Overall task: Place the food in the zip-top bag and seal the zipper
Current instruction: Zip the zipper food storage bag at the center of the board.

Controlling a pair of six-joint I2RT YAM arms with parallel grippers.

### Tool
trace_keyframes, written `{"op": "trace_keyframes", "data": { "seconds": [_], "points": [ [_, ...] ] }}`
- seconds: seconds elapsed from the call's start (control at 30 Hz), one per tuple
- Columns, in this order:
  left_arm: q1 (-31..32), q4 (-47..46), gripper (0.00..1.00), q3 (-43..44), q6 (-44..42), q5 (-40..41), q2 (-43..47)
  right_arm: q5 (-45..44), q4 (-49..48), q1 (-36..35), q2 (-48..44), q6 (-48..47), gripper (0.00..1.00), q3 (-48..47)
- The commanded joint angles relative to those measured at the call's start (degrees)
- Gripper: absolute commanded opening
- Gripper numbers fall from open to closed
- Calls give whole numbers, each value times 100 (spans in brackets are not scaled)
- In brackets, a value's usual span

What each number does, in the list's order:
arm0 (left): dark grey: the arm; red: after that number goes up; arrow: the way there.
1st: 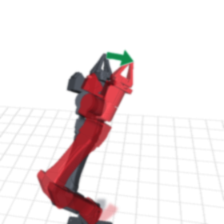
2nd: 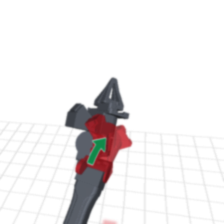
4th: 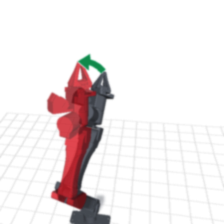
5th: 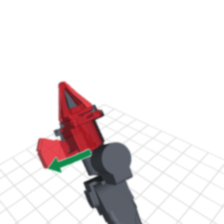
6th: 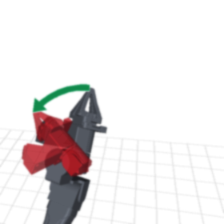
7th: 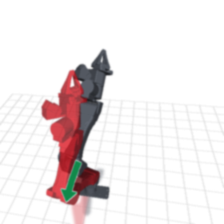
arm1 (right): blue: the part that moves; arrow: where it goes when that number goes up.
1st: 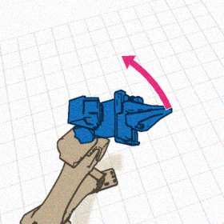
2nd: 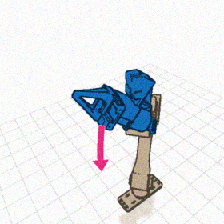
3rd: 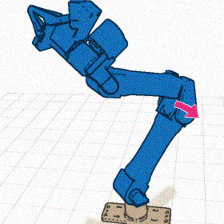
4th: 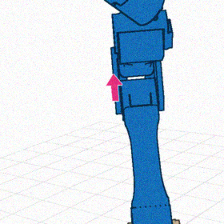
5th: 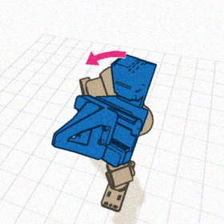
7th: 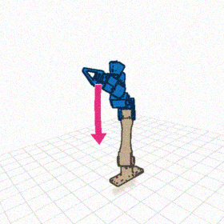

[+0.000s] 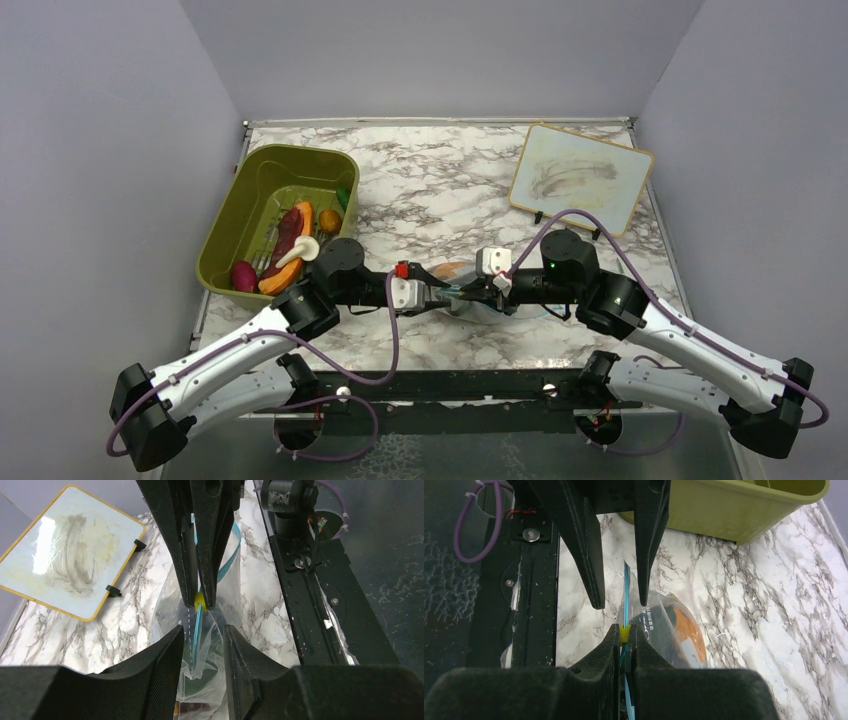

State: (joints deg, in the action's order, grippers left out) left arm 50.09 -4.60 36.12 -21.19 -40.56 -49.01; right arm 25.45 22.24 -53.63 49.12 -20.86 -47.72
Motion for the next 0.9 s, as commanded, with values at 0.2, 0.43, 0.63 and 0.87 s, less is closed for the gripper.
{"op": "trace_keyframes", "data": {
  "seconds": [0.2, 0.43, 0.63, 0.87],
  "points": [
    [-8, -164, 20, 211, -28, -201, -98, 267, -374, 1, 16, -5, 1, -101],
    [-14, -162, 0, 198, -123, 95, 36, 228, -381, 1, 69, -3, 1, -34],
    [-14, 147, 0, 384, -121, 696, 141, 63, -229, 1, 64, -22, 1, -36],
    [-15, 544, 0, 525, -264, 1170, 312, -254, 69, 1, -77, -23, 1, -77]
  ]
}}
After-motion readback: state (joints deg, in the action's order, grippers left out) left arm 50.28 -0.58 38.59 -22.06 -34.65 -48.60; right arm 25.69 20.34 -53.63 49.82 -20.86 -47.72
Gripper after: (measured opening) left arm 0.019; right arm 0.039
